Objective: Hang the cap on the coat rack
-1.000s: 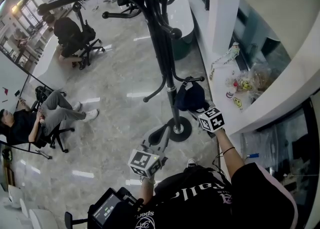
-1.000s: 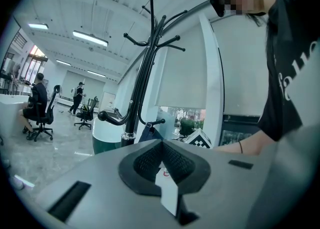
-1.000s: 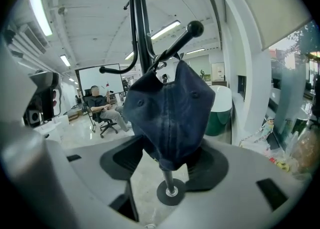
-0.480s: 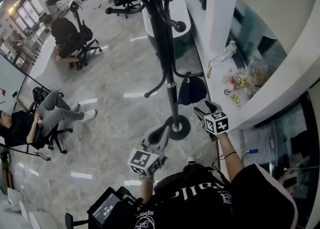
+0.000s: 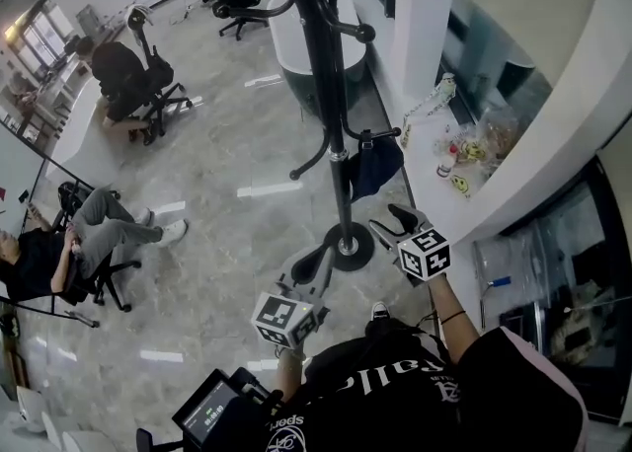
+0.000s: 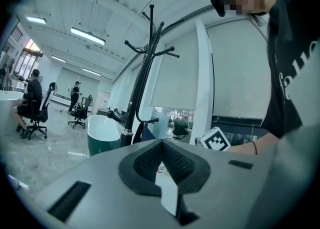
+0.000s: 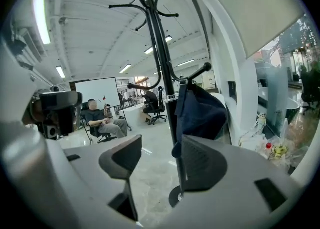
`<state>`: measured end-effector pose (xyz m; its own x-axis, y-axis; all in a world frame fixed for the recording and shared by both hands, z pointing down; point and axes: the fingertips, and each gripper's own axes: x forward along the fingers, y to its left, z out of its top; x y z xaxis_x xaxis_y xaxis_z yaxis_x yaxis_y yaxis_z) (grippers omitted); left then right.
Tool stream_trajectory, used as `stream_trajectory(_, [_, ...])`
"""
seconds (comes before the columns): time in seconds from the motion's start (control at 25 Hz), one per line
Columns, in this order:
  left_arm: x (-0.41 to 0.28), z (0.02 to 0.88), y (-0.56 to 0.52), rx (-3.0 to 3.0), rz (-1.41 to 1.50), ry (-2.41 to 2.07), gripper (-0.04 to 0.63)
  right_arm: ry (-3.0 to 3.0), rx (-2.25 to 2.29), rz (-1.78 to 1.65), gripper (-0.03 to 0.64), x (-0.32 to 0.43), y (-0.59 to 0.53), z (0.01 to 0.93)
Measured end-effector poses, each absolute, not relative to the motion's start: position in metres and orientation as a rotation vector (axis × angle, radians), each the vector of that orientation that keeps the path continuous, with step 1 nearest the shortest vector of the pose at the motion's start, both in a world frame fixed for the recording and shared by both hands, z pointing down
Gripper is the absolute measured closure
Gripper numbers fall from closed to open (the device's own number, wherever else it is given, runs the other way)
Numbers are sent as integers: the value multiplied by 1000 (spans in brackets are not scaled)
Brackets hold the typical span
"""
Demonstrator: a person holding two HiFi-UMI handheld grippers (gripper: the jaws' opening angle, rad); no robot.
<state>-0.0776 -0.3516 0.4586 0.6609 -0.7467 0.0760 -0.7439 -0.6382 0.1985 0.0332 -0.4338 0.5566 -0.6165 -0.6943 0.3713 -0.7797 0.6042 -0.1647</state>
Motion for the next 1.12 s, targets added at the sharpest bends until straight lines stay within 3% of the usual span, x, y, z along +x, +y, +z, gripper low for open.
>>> stream_trajectory(0.12, [-83, 456, -337, 2675, -16, -1177, 597, -2595, 1225, 416, 378, 20, -415, 540])
stream_trajectory(0.24, [-90, 456, -322, 2679, -9, -1141, 597, -2632, 1283, 395, 535, 10, -398, 522])
stream_trajectory(0.32, [-97, 456, -314, 2689, -18, -1131, 598, -2657, 1297, 396, 572, 3, -384, 512])
stream_trajectory(1.12, [-121, 483, -188, 2715, 20, -911, 597, -2653, 1343, 448, 601, -62, -208, 511])
